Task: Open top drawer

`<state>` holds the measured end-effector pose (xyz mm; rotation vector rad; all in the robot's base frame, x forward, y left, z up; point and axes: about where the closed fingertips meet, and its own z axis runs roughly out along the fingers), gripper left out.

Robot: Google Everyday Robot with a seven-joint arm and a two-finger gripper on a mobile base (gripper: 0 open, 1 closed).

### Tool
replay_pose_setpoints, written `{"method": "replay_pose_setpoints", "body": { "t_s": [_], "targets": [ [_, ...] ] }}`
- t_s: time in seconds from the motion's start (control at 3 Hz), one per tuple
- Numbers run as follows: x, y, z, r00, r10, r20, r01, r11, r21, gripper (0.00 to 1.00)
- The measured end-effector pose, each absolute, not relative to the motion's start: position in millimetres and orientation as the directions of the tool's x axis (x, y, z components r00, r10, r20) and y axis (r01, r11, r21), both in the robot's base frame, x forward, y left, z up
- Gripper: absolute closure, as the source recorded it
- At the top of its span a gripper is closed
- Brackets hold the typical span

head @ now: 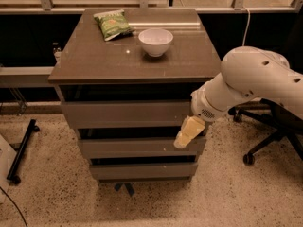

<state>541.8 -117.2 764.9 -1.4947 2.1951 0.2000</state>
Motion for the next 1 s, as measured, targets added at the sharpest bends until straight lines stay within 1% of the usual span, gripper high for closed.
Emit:
{"method": "replay_pose_setpoints", "body": {
  "t_s": [0.33,1.0],
  "targets": [
    [552.9,-109.3,761.9,-0.302,-0.807,-0.508,-0.891,0.428,-0.150,0.00],
    [606.4,-91.0,729.6,-0.331,-0.740,-0.585,-0.856,0.496,-0.144,0.00]
  ]
}}
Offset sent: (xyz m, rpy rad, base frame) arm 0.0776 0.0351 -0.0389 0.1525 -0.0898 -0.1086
